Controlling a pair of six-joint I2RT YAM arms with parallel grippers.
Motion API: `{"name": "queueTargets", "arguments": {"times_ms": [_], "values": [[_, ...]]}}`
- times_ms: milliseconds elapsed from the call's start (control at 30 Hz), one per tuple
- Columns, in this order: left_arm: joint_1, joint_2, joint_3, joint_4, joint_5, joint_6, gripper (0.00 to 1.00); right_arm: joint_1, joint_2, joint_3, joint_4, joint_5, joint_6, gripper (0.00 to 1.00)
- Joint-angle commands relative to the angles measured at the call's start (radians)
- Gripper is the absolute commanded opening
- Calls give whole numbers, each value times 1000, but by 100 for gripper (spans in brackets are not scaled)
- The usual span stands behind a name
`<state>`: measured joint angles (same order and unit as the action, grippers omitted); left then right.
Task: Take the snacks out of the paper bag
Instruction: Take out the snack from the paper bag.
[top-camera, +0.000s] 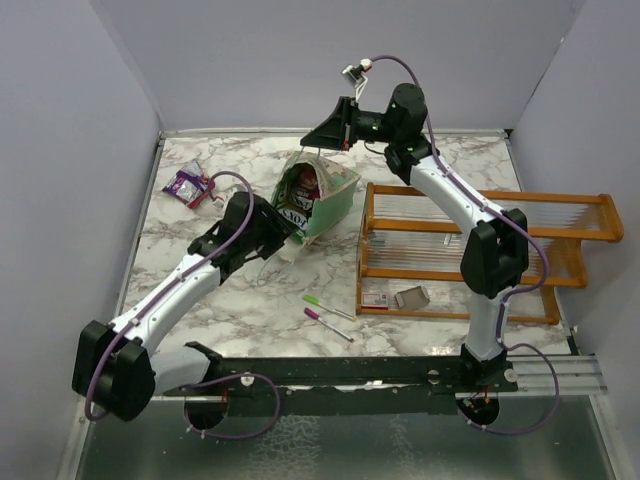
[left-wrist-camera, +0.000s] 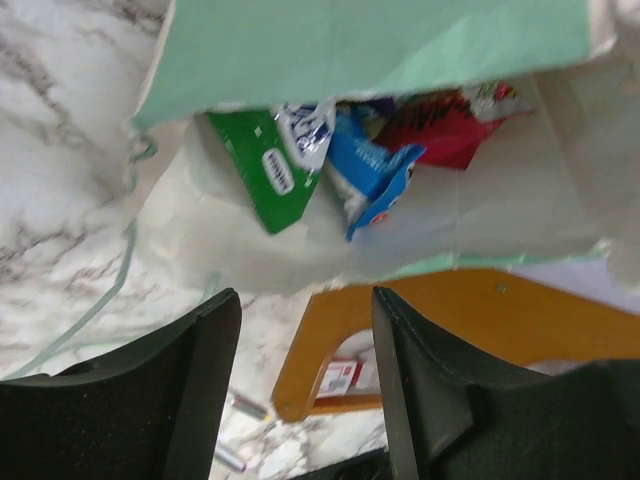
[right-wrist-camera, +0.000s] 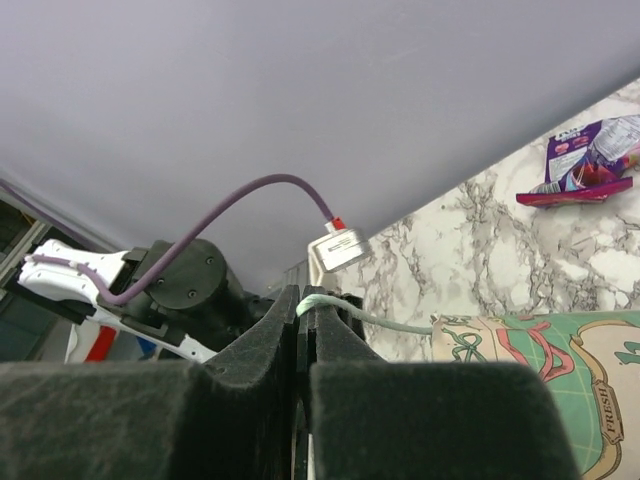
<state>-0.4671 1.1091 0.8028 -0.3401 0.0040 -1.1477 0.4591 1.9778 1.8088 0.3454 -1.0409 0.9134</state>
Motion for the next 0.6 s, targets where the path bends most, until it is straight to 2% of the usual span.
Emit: {"name": "queueTargets", "arguments": {"times_ms": [0, 233, 400, 567], "values": [[-19, 115, 106, 85, -81, -159, 57, 0, -69, -3, 56, 10, 10, 1], [-50, 234, 102, 103, -157, -279, 52, 0, -67, -4, 61, 13, 17, 1], [-61, 287, 102, 119, -212, -279, 54, 0, -63, -3, 75, 10, 27, 1], [-68, 341, 90, 147, -201, -308, 63, 0, -63, -5, 72, 9, 23, 1]]}}
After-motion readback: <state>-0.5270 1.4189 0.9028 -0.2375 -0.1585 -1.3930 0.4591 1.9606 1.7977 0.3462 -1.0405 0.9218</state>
